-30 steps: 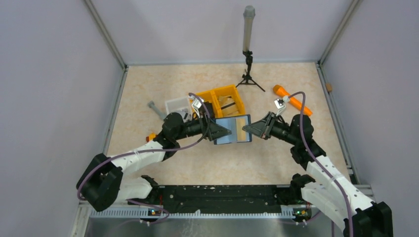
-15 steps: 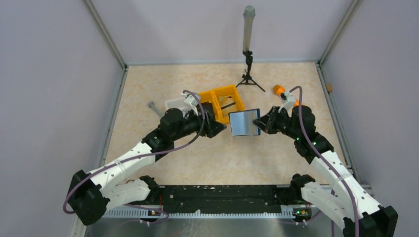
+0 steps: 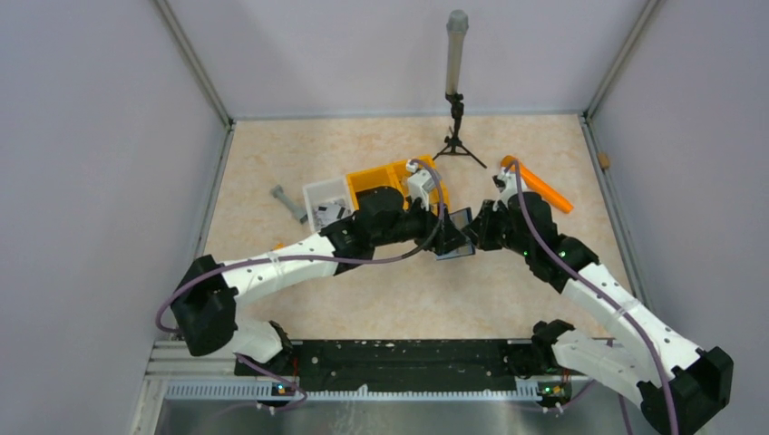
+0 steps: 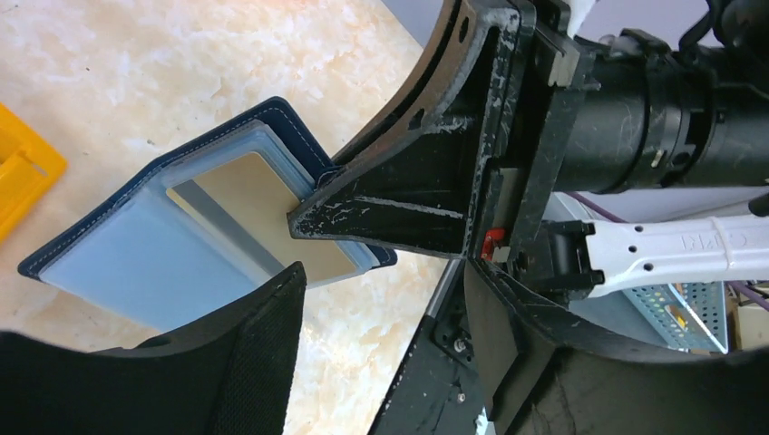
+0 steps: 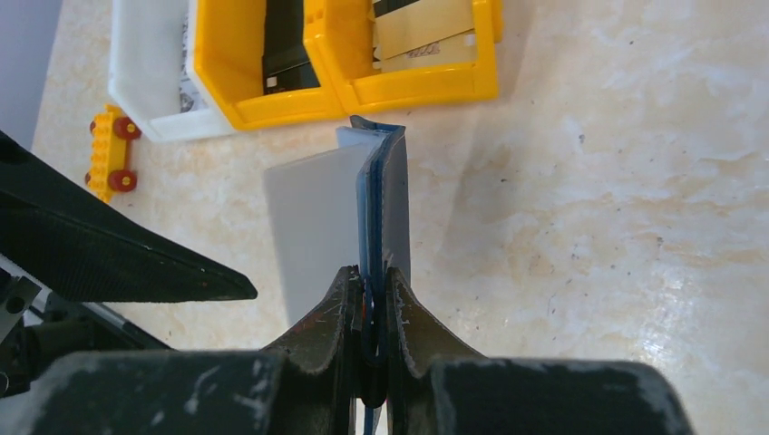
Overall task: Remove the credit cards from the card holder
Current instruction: Remove the credit card from the card holder.
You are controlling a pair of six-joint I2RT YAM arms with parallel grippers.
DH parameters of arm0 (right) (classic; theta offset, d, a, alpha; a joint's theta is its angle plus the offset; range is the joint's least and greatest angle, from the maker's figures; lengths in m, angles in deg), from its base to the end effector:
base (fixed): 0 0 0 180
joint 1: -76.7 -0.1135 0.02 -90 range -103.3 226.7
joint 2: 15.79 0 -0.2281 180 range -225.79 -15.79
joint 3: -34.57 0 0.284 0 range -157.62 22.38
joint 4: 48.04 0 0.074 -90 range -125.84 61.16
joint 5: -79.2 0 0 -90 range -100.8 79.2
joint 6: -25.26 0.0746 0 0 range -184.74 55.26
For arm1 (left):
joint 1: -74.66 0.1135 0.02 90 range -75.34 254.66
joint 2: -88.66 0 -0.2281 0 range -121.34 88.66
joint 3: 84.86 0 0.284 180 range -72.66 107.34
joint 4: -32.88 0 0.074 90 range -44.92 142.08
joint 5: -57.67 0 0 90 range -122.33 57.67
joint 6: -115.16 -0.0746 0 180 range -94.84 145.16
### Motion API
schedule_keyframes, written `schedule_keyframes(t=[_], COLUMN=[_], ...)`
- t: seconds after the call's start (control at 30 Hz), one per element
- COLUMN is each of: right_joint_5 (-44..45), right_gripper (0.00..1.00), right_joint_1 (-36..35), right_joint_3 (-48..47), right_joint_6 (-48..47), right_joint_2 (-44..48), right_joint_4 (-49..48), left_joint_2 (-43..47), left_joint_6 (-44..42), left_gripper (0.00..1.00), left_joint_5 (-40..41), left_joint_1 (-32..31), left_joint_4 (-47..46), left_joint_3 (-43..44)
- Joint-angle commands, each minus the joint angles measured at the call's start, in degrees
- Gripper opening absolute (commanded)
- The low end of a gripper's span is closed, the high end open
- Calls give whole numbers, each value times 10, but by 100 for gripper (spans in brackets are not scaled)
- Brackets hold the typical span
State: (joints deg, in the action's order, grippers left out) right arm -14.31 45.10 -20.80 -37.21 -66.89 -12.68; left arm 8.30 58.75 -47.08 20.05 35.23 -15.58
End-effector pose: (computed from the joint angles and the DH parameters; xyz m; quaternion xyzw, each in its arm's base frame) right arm 0.2421 0.1543 0.2355 -0.0460 0.8693 0.2657 0.4144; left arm 0.2177 -0.3393 0.2499 0.2202 0.7509 -0.5000 0.3711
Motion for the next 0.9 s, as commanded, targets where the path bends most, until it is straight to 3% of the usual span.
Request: schedule_keyframes(t=[0.0,0.1,0.37,0.67,0.87], right_joint_5=[52,49,6,-63,-104], right_gripper=[0,0,0,0,0], right_joint_1=[-7,-7,-7,-7,-6], right_joint_3=[-32,-32,-16,29,77], right_joint_6=[-3,-2,1,46,107], right_joint_2=[9,10,41,84,102], right_joint_4=[-11,-13,-42,-112,-220], left_joint_2=[-27,-39,-34,57,97], left_joint_6=[7,9,42,70,127], left_gripper=[65,58,53,52,52], left_joint_5=[-11,0,58,-97,-157], left_joint_1=[-2,-2,11,79,132], left_joint_4=[-19,-1,32,-133,-178], left_joint_3=[43,48,30,-112,-162])
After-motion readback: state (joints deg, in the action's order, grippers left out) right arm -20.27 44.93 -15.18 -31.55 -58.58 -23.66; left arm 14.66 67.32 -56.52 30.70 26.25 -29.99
